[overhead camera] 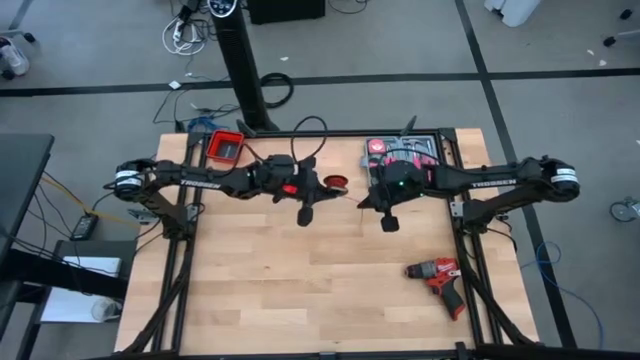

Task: Coil cords
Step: Coil the red wire onto the black spool

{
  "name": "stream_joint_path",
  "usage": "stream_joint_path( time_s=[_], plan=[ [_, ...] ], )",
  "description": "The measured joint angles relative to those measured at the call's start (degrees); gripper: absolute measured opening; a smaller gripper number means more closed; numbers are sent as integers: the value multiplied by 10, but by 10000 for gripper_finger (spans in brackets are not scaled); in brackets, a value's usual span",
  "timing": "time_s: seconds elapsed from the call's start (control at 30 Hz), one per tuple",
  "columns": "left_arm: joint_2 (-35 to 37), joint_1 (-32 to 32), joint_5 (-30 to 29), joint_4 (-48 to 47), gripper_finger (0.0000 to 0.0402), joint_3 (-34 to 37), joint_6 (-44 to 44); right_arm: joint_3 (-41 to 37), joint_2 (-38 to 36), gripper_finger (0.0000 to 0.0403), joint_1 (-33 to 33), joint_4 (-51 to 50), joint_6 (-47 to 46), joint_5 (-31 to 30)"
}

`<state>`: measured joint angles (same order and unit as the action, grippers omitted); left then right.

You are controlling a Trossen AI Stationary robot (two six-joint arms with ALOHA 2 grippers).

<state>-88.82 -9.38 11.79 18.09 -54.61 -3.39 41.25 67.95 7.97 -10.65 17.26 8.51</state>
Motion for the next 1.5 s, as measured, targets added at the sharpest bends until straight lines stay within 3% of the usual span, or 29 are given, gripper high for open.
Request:
stream_joint_path(
  time_s=[0.3, 0.7, 1.17, 1.5],
  plan=[
    [0, -17, 22, -69, 6, 0, 111, 0, -37, 0, 1, 25, 39, -14],
    [0, -22, 99, -117, 6, 0, 133, 0, -62, 0, 8, 141, 107, -29],
    [0, -3, 252, -17, 6, 1, 130, 0, -30, 0, 14, 320, 164, 7],
    [0, 9, 297, 25, 6, 1, 127, 0, 34, 0, -1, 479, 170, 7]
  ],
)
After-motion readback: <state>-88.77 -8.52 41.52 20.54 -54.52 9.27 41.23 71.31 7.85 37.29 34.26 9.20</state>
